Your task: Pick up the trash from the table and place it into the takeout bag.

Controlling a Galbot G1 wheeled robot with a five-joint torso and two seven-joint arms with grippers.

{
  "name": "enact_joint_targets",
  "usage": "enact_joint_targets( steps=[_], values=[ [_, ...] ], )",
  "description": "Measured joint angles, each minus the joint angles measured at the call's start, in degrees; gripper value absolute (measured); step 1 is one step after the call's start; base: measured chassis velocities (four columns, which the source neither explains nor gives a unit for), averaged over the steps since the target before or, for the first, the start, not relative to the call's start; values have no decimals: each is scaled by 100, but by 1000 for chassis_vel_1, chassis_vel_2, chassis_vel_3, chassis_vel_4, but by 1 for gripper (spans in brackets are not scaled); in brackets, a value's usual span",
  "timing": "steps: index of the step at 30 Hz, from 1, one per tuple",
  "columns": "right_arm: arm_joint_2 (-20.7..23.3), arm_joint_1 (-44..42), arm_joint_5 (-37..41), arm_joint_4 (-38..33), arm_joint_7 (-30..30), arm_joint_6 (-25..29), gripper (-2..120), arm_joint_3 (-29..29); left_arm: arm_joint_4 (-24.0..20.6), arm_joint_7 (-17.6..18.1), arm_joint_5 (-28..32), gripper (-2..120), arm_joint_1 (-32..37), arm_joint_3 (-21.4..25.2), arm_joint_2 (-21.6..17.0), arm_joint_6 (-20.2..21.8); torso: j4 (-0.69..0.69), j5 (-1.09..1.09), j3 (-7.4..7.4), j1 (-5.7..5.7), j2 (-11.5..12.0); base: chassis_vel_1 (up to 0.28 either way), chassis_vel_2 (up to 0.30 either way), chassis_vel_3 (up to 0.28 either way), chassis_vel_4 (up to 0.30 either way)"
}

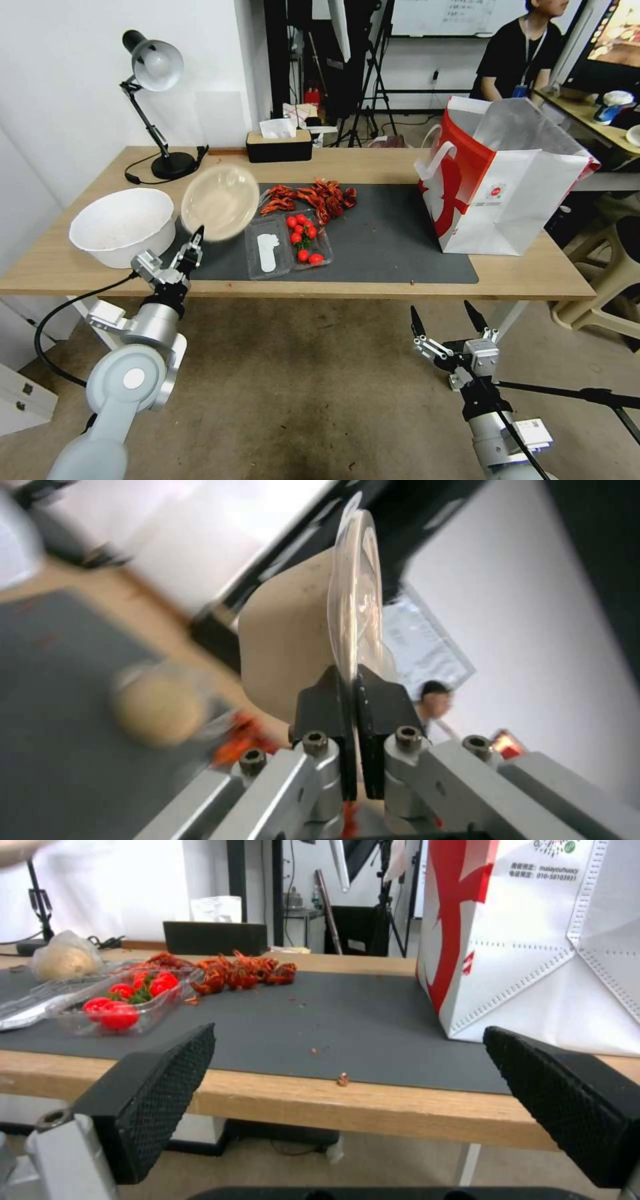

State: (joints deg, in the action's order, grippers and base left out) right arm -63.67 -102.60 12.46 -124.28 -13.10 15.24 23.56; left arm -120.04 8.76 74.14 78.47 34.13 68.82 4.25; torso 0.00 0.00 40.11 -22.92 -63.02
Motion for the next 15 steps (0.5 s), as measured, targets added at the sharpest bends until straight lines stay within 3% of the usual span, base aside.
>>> enact_joint_targets(
  steps=[1,3,5,12,15],
  values=[
    [-6,3,-1,-2,-1,-1,100,0,1,-220,-37,0,-18,-19,-34,-83,0,0,0,1,0,0,0,0,0],
    [-6,3,-1,-2,-1,-1,100,0,1,-241,-40,0,-20,-21,-37,-90,0,0,0,1,0,0,0,0,0],
    [-13,4,-1,-5,-1,-6,100,-1,4,-491,-74,0,-56,-48,-88,-195,0,0,0,1,0,0,0,0,0],
    [-16,5,-1,-9,-1,-8,100,0,17,-671,-79,0,-98,-69,-142,-275,0,0,0,1,0,0,0,0,0],
    [-19,4,1,-23,1,-12,100,0,62,-935,-78,0,-184,-97,-250,-376,0,0,0,1,0,0,0,0,0]
  ],
)
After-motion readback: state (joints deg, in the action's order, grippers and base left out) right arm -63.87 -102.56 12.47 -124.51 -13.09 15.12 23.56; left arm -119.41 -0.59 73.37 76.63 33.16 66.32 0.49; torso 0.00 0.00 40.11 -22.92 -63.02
